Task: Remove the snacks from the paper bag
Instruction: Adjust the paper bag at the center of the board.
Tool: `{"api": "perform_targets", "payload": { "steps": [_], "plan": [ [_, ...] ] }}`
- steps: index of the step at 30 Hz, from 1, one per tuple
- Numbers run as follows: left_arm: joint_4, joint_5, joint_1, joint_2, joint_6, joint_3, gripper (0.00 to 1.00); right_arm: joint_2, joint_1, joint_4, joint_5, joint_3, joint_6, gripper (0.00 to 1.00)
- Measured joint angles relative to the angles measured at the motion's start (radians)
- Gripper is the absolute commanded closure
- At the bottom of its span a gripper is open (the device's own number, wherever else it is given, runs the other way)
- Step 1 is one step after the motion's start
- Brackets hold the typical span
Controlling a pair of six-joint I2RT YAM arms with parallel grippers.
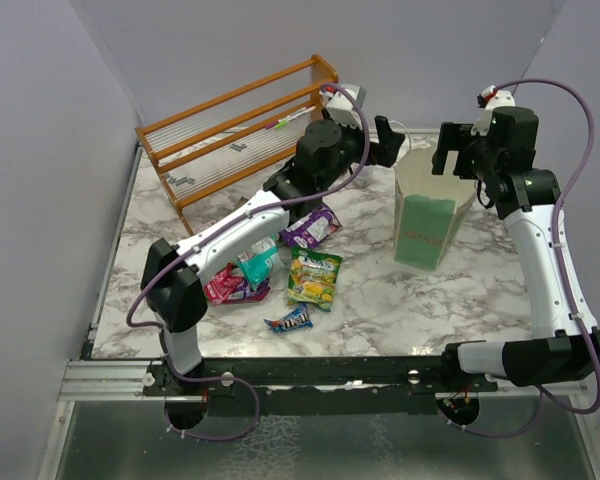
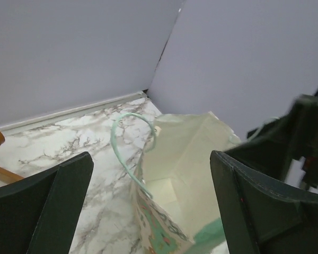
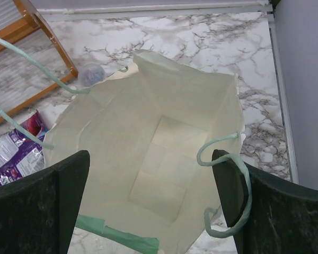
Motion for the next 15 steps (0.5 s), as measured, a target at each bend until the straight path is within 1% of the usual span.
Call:
{"api": "perform_targets", "payload": {
  "steps": [1,3,5,6,7,9,10,11,12,14,15],
  "plan": [
    [0.000,0.008,0.011,0.024,-0.010,0.018,0.11,-0.003,0.000,0.004,-0.001,-0.007,0.000,0.01],
    [-0.007,0.027,0.032,0.092,-0.029,0.073,0.13,-0.011,0.000,0.009,-0.001,-0.020,0.000,0.01],
    [-0.043,0.035,0.042,0.168,-0.048,0.142,0.18,-0.018,0.000,0.010,-0.002,-0.026,0.000,0.01],
    [-0.065,0.041,0.044,0.212,-0.060,0.183,0.21,-0.021,0.000,0.010,-0.001,-0.026,0.000,0.01],
    [-0.080,0.048,0.043,0.242,-0.069,0.207,0.27,-0.026,0.000,0.011,-0.002,-0.027,0.000,0.01],
    [-0.095,0.065,0.041,0.282,-0.083,0.223,0.43,-0.033,0.000,0.011,-0.002,-0.028,0.000,0.01],
    [-0.098,0.072,0.040,0.295,-0.091,0.223,0.56,-0.039,0.000,0.012,-0.002,-0.029,0.000,0.01],
    [-0.100,0.078,0.041,0.305,-0.093,0.225,0.70,-0.043,0.000,0.013,-0.002,-0.032,0.000,0.01],
    [-0.104,0.082,0.041,0.316,-0.097,0.234,0.81,-0.047,0.000,0.014,-0.002,-0.035,0.000,0.01],
    [-0.112,0.090,0.045,0.343,-0.101,0.277,0.98,-0.055,0.000,0.015,-0.002,-0.042,0.000,0.01],
    [-0.114,0.094,0.046,0.350,-0.095,0.294,1.00,-0.058,0.000,0.016,-0.002,-0.046,0.000,0.01]
  ]
}}
